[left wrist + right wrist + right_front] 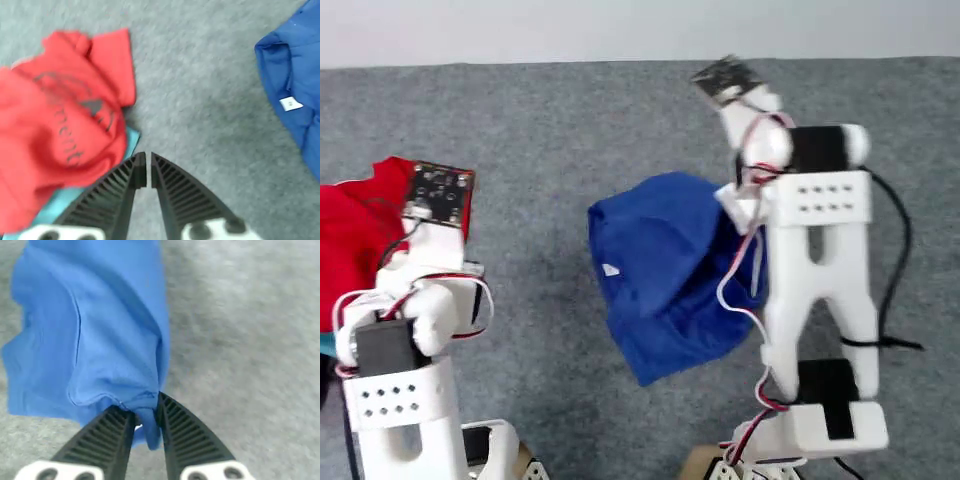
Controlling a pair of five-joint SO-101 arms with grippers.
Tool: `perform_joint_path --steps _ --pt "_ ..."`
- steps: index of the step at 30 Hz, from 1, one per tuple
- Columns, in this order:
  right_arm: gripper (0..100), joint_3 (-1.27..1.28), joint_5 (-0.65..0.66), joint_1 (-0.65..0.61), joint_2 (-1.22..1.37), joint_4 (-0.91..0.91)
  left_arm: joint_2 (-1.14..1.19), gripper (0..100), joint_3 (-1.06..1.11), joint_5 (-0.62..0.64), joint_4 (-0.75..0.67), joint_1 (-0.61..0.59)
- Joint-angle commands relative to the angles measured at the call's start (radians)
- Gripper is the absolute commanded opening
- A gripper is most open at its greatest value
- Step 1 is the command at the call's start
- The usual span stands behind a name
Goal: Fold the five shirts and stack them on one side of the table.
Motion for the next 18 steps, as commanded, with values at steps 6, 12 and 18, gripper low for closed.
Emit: perform_joint_path --steps 6,12,18 --pt "1.0 0.078 0.146 0.246 -0.074 0.013 -0.011 3 0.074 0.012 -0.101 0.130" --pt "1.0 0.192 0.209 0.367 -0.005 -0.128 -0.011 3 0.076 0.012 -0.101 0.133" --pt "1.7 0.192 0.206 0.394 0.084 -0.266 -0.011 3 0.076 0.012 -0.101 0.133"
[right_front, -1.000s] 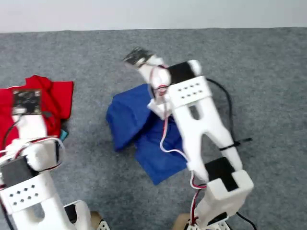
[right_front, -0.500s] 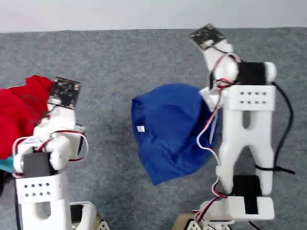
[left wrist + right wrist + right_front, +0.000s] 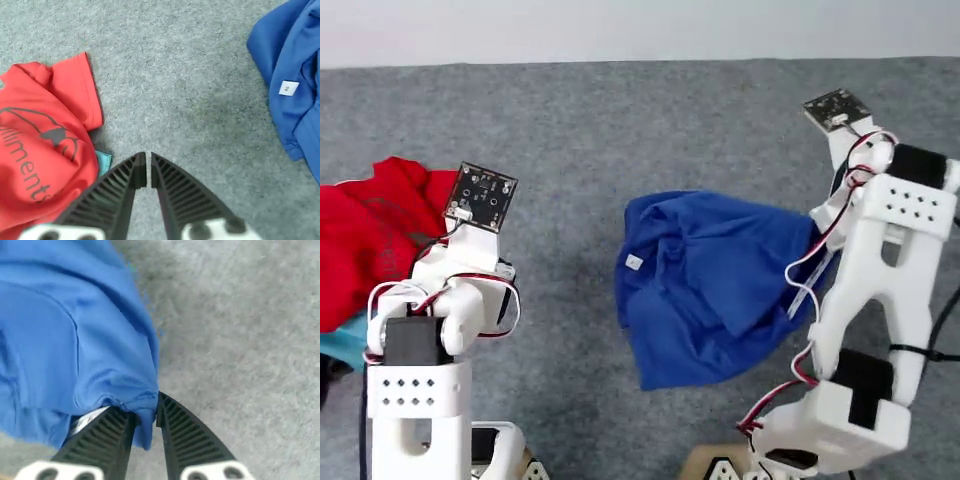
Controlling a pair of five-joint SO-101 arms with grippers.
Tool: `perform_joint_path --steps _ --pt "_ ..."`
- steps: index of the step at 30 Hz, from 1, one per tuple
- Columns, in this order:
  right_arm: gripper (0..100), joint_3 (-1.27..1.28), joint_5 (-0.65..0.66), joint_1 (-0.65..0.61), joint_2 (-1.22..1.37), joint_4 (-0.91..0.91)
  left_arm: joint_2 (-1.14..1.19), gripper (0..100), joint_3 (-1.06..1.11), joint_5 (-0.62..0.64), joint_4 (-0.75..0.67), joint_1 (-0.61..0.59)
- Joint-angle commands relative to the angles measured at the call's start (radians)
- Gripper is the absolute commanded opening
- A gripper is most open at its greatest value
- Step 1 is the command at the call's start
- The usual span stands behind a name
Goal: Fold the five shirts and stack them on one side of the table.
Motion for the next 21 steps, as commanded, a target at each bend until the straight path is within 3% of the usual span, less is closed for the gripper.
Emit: perform_joint_path --steps 1,8,14,21 --pt "3.2 -0.009 0.012 0.025 0.010 -0.076 -0.011 3 -0.004 0.009 -0.020 0.006" --pt "25.4 -0.011 0.012 0.028 -0.047 0.064 -0.012 3 -0.004 0.009 -0.017 0.003" --pt "26.6 -0.011 0.097 0.025 -0.177 0.229 -0.012 3 -0.004 0.009 -0.018 0.005" --pt "26.4 0.178 0.100 -0.113 -0.303 0.251 -0.012 3 0.007 0.011 -0.028 0.005"
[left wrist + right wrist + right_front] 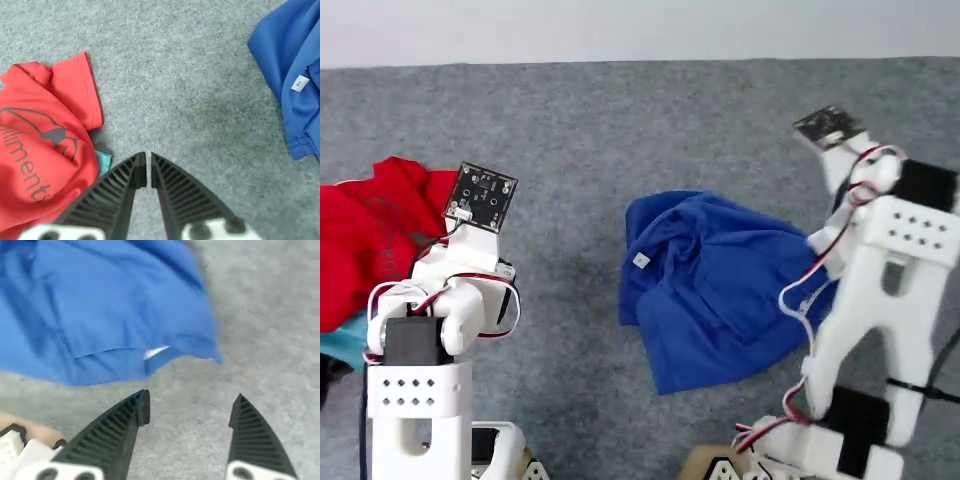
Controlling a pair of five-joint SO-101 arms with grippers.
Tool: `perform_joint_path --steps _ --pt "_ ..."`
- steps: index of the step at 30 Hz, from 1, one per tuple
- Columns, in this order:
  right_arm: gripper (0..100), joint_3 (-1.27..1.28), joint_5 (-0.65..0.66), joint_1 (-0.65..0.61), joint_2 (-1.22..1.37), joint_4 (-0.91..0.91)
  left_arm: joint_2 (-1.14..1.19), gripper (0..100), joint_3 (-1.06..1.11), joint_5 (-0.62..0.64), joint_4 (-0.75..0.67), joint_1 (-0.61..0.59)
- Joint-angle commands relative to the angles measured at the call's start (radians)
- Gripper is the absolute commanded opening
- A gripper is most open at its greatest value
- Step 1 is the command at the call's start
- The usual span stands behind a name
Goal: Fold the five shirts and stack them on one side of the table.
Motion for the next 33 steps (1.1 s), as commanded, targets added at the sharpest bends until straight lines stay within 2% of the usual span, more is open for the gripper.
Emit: perform_joint_path --steps 1,7,17,24,33 --pt "26.4 0.107 0.011 -0.104 -0.084 0.042 -0.012 3 0.016 0.011 -0.040 0.003" --pt "26.4 0.358 -0.098 -0.266 -0.084 -0.010 -0.017 3 0.119 0.011 -0.094 -0.002" --pt "26.6 0.666 -0.097 -0.383 -0.082 -0.260 -0.020 3 0.156 0.011 -0.095 -0.002" --pt "26.7 0.738 -0.097 -0.384 -0.070 -0.361 -0.020 3 0.156 0.011 -0.091 -0.002" --pt "26.6 0.652 -0.100 -0.367 0.101 -0.429 -0.020 3 0.174 0.009 -0.094 -0.002"
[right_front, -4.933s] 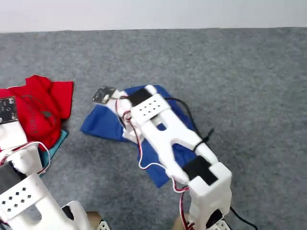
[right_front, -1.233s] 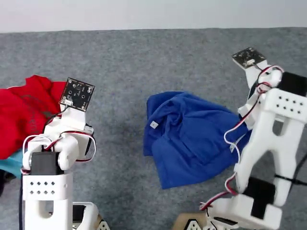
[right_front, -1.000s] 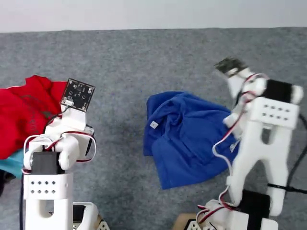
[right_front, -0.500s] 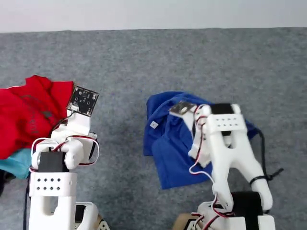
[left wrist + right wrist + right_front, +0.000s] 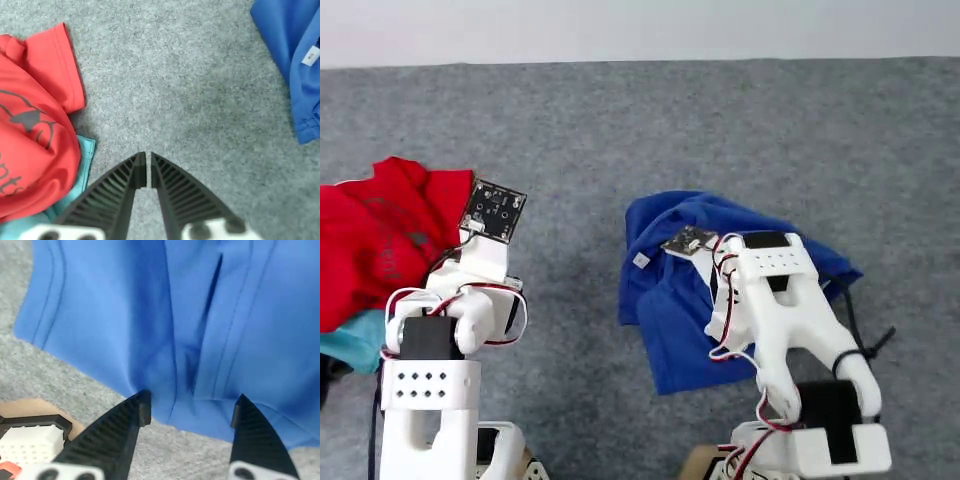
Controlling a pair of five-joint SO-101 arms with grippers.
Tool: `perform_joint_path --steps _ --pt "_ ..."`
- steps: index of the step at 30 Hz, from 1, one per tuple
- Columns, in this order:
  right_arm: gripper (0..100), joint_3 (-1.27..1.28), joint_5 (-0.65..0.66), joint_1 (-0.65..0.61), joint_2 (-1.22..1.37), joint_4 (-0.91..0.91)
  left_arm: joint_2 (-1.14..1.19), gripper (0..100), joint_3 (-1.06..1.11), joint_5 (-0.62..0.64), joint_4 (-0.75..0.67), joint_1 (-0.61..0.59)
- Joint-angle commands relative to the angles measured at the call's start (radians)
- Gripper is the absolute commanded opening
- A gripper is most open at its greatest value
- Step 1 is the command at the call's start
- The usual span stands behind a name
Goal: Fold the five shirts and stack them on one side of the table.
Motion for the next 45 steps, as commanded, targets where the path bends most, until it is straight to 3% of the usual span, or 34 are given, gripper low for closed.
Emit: perform_joint_path --steps 1,8,24,33,45 --pt "26.6 -0.110 -0.011 0.025 0.039 -0.012 -0.018 3 0.013 0.006 -0.015 -0.002" --pt "26.6 -0.264 -0.009 0.124 0.137 0.001 -0.020 3 0.039 0.006 -0.017 -0.002" --pt "26.5 -0.275 -0.014 0.091 0.162 0.134 -0.020 3 0.035 0.006 -0.018 0.005" --pt "26.4 -0.273 -0.012 0.047 0.173 0.027 -0.020 3 0.035 0.006 -0.017 0.000" --pt "26.4 -0.273 -0.012 0.056 0.263 0.035 -0.020 3 0.035 0.006 -0.015 0.000"
